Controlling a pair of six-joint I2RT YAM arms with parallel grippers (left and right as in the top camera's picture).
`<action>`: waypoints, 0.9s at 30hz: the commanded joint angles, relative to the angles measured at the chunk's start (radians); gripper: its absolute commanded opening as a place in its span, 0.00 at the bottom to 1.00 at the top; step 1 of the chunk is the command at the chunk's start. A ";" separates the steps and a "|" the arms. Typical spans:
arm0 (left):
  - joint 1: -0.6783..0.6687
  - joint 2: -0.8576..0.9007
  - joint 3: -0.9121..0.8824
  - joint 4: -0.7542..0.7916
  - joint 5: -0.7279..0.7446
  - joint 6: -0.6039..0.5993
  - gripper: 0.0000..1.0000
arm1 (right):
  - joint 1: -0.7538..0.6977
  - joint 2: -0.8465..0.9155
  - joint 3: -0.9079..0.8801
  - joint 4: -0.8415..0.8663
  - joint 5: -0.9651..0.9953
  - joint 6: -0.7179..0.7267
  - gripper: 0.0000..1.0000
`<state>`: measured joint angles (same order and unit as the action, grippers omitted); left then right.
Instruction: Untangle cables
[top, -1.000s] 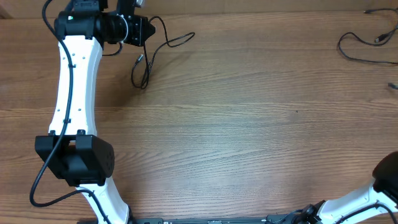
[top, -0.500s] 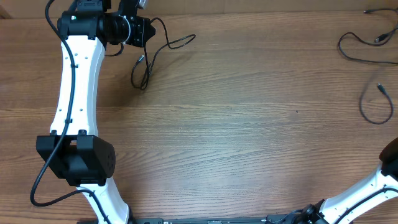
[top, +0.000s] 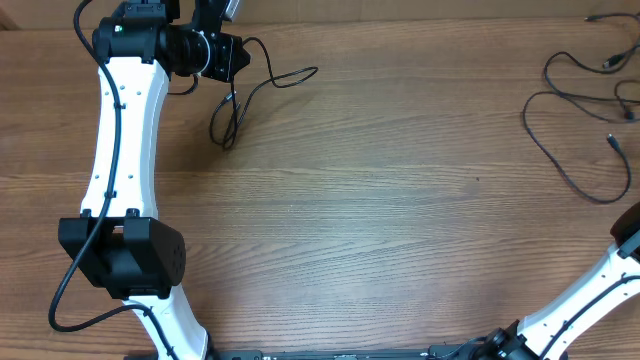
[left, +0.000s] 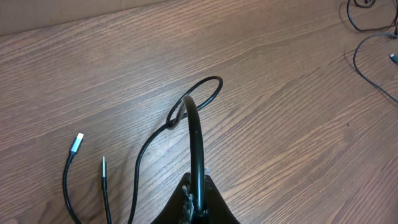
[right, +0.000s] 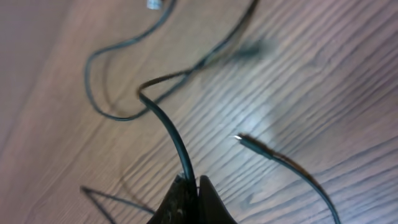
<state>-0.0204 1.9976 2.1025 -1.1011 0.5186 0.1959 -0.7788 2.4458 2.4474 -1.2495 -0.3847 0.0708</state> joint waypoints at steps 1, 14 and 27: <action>-0.013 -0.012 0.009 -0.003 -0.001 0.030 0.04 | -0.053 0.008 0.006 0.005 0.071 0.005 0.04; -0.013 -0.011 0.009 0.003 -0.002 0.037 0.04 | -0.220 0.008 -0.010 -0.025 0.059 0.007 0.04; -0.013 -0.010 0.009 -0.002 -0.002 0.037 0.04 | -0.174 0.008 -0.240 0.075 0.123 -0.001 0.04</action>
<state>-0.0265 1.9976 2.1025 -1.1011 0.5182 0.2138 -0.9447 2.4622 2.2467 -1.1885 -0.2977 0.0765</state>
